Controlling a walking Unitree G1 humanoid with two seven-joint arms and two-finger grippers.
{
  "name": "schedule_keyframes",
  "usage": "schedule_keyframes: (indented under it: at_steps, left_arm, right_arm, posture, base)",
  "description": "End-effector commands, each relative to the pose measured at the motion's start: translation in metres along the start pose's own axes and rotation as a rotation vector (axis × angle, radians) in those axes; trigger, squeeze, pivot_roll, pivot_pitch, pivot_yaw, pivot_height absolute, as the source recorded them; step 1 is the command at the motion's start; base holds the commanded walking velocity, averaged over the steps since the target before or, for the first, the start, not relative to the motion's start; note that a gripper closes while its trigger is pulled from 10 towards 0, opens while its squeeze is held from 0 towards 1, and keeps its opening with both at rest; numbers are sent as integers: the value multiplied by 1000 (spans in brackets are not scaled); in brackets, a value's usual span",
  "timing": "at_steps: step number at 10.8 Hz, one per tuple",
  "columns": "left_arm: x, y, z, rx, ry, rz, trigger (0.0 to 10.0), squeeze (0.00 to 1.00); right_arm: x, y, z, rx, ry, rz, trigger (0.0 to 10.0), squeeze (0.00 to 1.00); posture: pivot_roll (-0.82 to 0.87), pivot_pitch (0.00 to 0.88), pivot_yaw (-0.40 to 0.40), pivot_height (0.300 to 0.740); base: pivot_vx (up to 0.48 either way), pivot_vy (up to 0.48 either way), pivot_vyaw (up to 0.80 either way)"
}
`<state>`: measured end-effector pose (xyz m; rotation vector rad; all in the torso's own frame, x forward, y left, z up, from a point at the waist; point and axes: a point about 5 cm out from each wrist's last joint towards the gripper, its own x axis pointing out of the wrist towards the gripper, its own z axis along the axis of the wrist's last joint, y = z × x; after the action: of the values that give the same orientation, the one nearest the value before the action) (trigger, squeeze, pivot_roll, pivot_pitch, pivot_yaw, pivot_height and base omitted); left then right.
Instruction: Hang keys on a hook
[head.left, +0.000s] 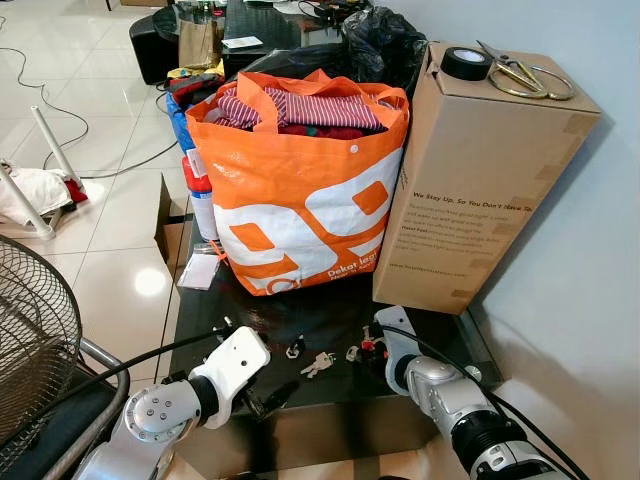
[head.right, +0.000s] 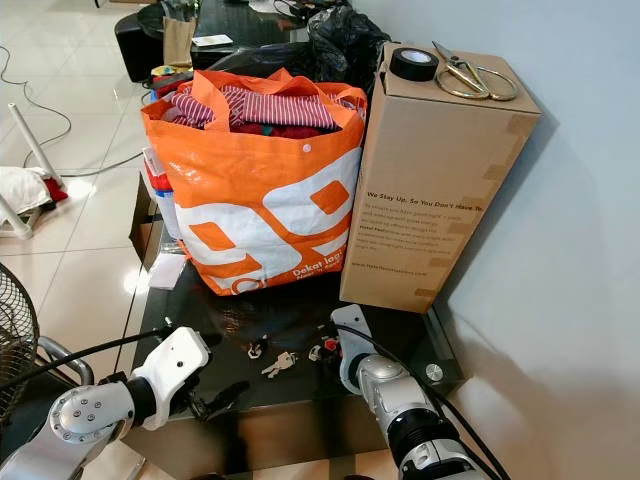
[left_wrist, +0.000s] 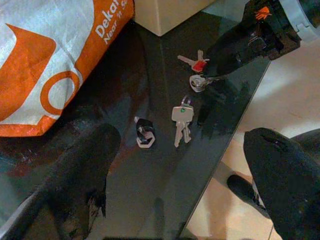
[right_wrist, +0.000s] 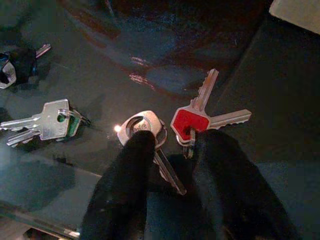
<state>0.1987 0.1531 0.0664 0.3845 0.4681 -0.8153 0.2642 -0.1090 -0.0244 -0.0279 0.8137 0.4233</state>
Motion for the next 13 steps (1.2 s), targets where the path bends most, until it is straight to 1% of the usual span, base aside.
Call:
schedule_keyframes:
  at_steps: [1,5,8,9,10,11,12,13]
  left_arm:
    - [-1,0,4,9,-10,-12,10000,114]
    - [0,1,6,12,-10,-13,10000,118]
    - [0,2,6,17,-7,-16,10000,114]
    - [0,2,6,21,-7,-17,10000,118]
    - [0,2,6,22,-7,-18,10000,118]
    - [0,2,7,23,-6,-18,10000,118]
    - [0,2,6,23,-5,-19,10000,114]
    - [0,2,6,24,-5,-21,10000,114]
  right_arm:
    - [0,-3,2,16,-2,-6,0,0]
    - [1,-4,-1,67,6,-32,0,0]
    - [1,-5,-1,71,7,-42,0,0]
    - [1,-6,-2,79,9,-68,10000,561]
    - [2,-6,-2,92,8,-69,10000,894]
    - [2,-6,-1,85,9,-80,10000,1000]
    - [2,-7,-1,85,8,-91,10000,0]
    - [2,-7,0,94,5,-103,10000,0]
  posture:
    - [-96,0,-20,740]
    - [-94,0,-16,740]
    - [-96,0,-7,740]
    - [-96,0,-7,740]
    - [-96,0,-7,740]
    - [-94,0,-6,740]
    - [-94,0,-6,740]
    - [-94,0,-5,740]
  base:
    - [0,0,0]
    - [0,0,0]
    - [0,0,0]
    - [0,0,0]
    - [0,0,0]
    - [0,0,0]
    - [0,0,0]
    - [0,0,0]
